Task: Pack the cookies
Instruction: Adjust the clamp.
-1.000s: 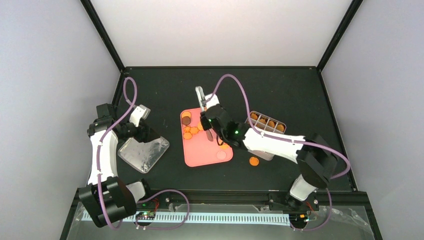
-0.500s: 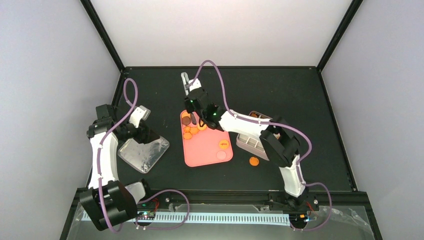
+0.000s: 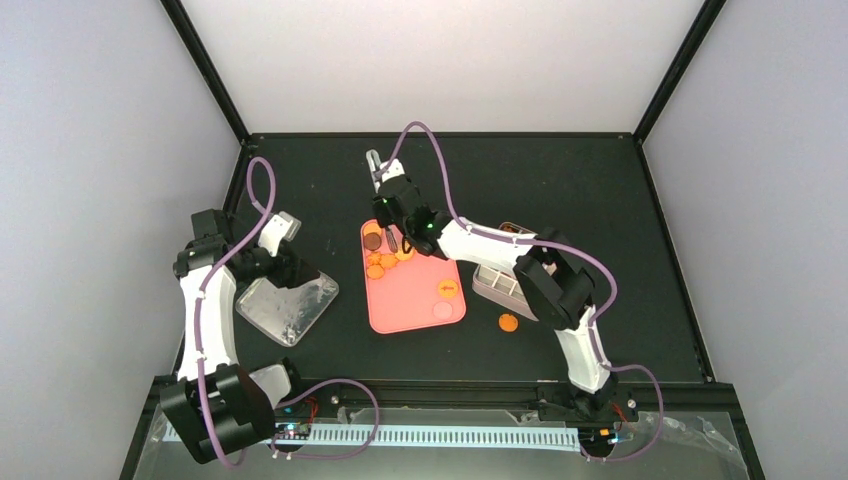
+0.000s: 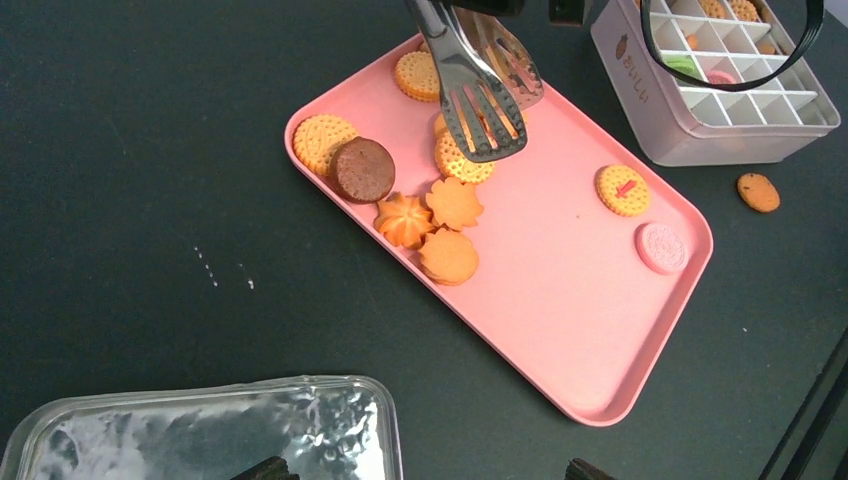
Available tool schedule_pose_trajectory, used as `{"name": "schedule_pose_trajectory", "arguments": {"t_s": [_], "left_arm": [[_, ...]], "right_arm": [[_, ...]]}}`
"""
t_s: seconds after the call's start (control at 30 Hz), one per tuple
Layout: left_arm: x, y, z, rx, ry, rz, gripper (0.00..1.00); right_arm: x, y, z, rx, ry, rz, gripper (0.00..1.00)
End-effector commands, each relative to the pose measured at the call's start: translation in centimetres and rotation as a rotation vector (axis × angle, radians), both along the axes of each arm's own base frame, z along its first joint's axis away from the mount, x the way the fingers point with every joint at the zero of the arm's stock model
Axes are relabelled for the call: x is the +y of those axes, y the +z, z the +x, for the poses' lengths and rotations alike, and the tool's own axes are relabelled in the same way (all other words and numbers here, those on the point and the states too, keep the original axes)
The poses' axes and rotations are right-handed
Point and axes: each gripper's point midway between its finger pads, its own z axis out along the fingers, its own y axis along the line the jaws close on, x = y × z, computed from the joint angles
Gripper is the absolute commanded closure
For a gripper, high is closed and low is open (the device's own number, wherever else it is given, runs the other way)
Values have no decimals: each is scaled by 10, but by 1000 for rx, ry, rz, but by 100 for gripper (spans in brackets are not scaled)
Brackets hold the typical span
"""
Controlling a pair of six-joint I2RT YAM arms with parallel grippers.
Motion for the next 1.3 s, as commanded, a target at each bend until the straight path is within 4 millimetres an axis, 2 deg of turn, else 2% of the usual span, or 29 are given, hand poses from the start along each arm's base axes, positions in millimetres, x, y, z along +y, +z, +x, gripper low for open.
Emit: {"name": "schedule_pose_trajectory", "arguments": {"t_s": [0.0, 0.13, 0.23, 0.33, 0.37, 0.47, 0.63, 0.7, 0.8, 1.03, 1.13, 1.27], "left_arm": [[-3, 11, -4, -44, -23, 14, 28], [-4, 13, -4, -52, -26, 6, 28], [-6, 16, 1, -65, -24, -22, 28], [-6, 23, 11, -85, -8, -67, 28], [-6, 26, 14, -93, -4, -87, 28], [-8, 38, 23, -114, 8, -134, 28], [-14, 57, 39, -139, 14, -190, 28], [-20, 60, 44, -140, 11, -198, 29], [-32, 66, 51, -170, 1, -171, 29], [-55, 93, 75, -261, 8, -132, 29], [-69, 92, 78, -260, -19, -129, 29], [-93, 86, 73, -246, -88, -134, 29]], "right_arm": [[5, -13, 2, 13, 12, -6, 55], [7, -18, 0, 39, 20, -8, 55], [8, -5, -11, 48, 60, 53, 58], [9, 31, -31, 30, 137, 173, 58], [7, 50, -40, 17, 165, 221, 58], [2, 84, -69, 5, 266, 340, 58], [1, 121, -124, 38, 491, 508, 57], [-3, 125, -136, 52, 518, 541, 57], [-1, 121, -149, 69, 542, 529, 57], [10, 102, -158, 107, 549, 455, 57], [16, 96, -158, 118, 546, 418, 57], [24, 87, -154, 127, 532, 366, 57]]}}
